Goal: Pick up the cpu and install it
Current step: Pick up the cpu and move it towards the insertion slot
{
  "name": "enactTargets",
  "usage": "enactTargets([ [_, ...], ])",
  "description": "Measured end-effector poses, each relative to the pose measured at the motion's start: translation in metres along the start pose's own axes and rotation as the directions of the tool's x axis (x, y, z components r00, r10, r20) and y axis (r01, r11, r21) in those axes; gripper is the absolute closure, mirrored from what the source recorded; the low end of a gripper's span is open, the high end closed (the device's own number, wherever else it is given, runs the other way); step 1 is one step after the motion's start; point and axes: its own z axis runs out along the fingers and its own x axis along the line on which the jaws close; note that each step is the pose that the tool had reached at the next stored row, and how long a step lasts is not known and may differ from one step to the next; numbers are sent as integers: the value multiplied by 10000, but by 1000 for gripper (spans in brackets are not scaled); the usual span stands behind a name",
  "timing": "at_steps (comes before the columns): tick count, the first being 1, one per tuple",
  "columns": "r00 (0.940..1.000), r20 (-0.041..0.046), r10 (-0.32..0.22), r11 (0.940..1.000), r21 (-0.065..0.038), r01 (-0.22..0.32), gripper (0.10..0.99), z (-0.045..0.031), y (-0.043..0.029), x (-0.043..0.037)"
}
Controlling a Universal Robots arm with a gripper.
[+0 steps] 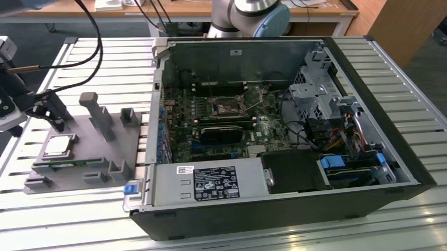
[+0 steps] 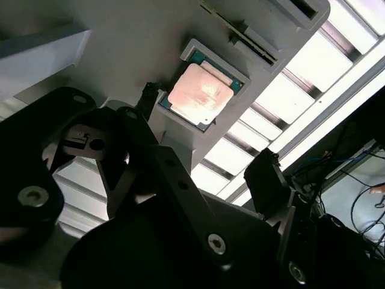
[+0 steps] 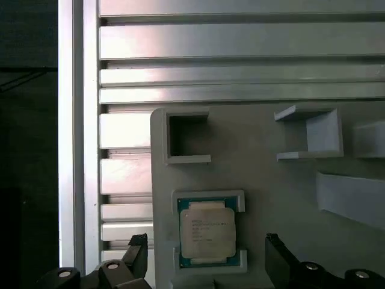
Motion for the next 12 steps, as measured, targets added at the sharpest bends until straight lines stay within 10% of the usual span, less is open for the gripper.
enactTargets([
  [12, 9997, -14, -231, 9997, -4, 231, 227, 39, -2, 1],
])
